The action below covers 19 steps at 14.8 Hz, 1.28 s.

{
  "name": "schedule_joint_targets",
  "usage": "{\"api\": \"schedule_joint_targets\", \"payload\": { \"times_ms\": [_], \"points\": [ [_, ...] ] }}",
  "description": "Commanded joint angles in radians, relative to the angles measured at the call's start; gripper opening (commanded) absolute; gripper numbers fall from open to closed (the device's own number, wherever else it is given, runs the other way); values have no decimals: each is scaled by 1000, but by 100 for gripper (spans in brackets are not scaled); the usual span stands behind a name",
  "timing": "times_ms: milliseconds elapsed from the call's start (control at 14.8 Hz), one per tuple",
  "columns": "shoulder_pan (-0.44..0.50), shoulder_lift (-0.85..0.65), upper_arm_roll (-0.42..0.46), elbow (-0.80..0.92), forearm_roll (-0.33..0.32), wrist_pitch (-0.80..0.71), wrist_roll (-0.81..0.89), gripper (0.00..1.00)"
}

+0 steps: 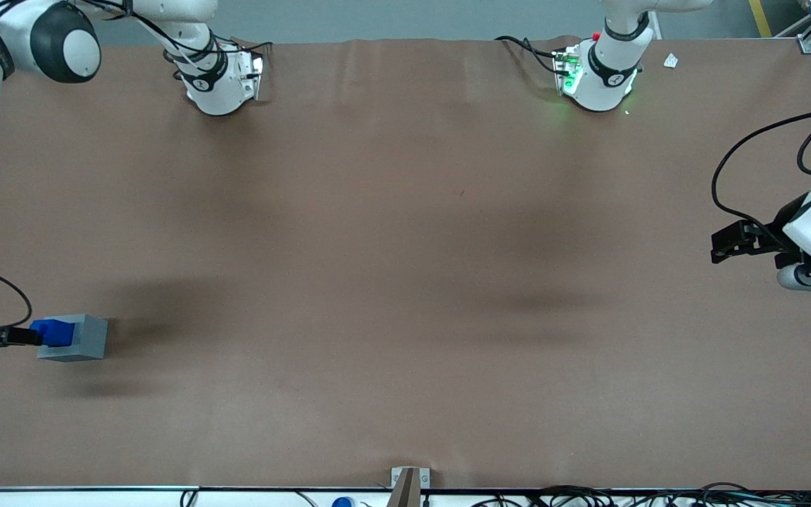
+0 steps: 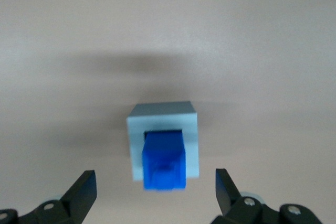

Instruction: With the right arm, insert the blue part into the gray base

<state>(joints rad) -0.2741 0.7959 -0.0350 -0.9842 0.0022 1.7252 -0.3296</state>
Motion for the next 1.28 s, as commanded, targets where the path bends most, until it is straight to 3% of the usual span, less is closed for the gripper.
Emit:
{"api": "schedule_joint_targets", "payload": {
  "times_ms": [0,473,946,1216],
  "points": [
    [25,-237,10,-238,16,-18,44,100],
    [127,-706,12,-712,16,51,184,100],
    [202,-886,14,-787,13,-67,291,100],
    [269,-889,20,-753,12,-84,397,100]
  ]
}}
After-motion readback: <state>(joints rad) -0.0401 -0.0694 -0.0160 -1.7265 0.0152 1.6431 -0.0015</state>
